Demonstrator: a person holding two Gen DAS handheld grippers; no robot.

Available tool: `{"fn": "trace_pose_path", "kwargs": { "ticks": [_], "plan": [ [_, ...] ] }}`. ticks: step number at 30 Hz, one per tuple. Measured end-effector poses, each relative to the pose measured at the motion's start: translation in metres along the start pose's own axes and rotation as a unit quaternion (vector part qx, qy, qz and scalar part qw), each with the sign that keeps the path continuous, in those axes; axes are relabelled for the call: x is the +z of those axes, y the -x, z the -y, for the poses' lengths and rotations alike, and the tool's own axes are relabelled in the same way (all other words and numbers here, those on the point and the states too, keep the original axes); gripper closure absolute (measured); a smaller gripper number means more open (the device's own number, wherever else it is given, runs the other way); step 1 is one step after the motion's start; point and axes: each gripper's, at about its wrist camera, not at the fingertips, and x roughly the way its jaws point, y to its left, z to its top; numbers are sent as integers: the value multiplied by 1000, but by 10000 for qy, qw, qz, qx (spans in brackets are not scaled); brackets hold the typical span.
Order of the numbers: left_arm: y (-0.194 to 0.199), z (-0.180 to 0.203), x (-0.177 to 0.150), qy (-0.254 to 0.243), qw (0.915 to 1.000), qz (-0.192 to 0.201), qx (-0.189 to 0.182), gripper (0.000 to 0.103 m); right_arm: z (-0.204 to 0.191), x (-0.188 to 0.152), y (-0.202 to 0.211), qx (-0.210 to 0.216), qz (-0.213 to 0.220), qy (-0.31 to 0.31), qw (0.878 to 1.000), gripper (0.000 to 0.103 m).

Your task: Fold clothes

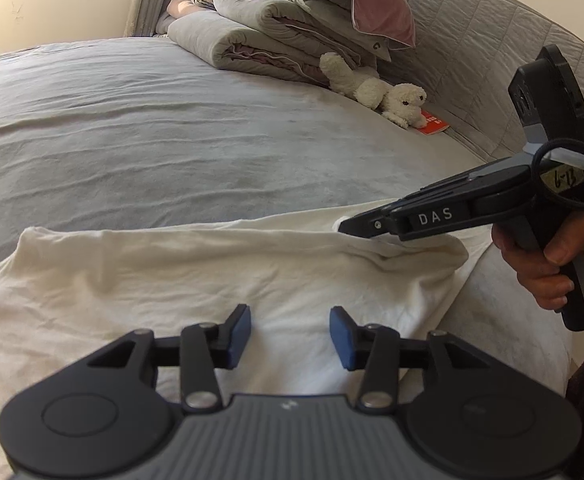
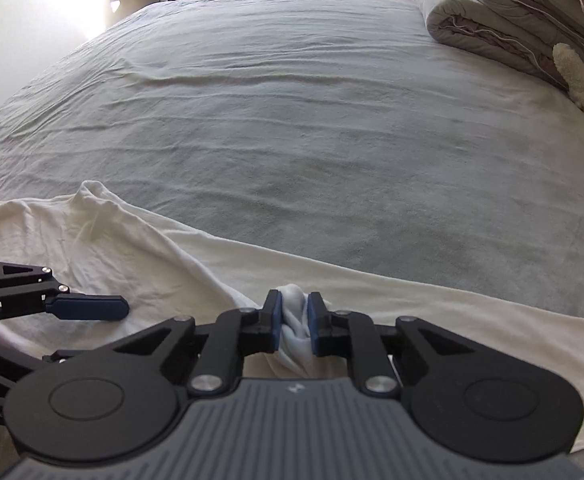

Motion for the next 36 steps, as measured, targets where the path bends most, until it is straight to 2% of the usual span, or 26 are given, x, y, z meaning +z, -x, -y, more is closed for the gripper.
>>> {"fn": "trace_pose_path", "kwargs": {
  "ticks": [5,10,15,18,19,20,23,25,26,36],
  "plan": [
    [-1,3,-1,-70,10000,-7,29,54,15,-6,27,-463,513,-273,9972,96],
    [-2,6,-2,-139,9999,-8,66,52,41,-20,61,-992,935,-659,9885,99],
    [-4,10,-3,-262,9996,-16,107,48,69,-40,86,-1447,1064,-948,9792,99],
    [-4,13,-3,-322,9994,-16,149,47,86,-49,85,-1155,901,-1247,9813,98],
    [-4,14,-3,-340,9993,-14,167,47,90,-52,84,-1021,854,-1350,9819,91],
    [-4,15,-3,-359,9992,-7,189,47,92,-53,82,-889,809,-1424,9825,88],
    [-3,18,-2,-408,9988,30,252,47,93,-52,74,-545,720,-1578,9833,85],
    [-3,20,-1,-428,9987,45,277,47,91,-49,70,-357,682,-1638,9835,66],
    [-3,22,-1,-438,9986,47,291,47,91,-47,68,-287,687,-1668,9832,62],
    [-3,39,5,-605,9979,66,222,47,87,-18,31,655,565,-2002,9759,61]
  ]
}}
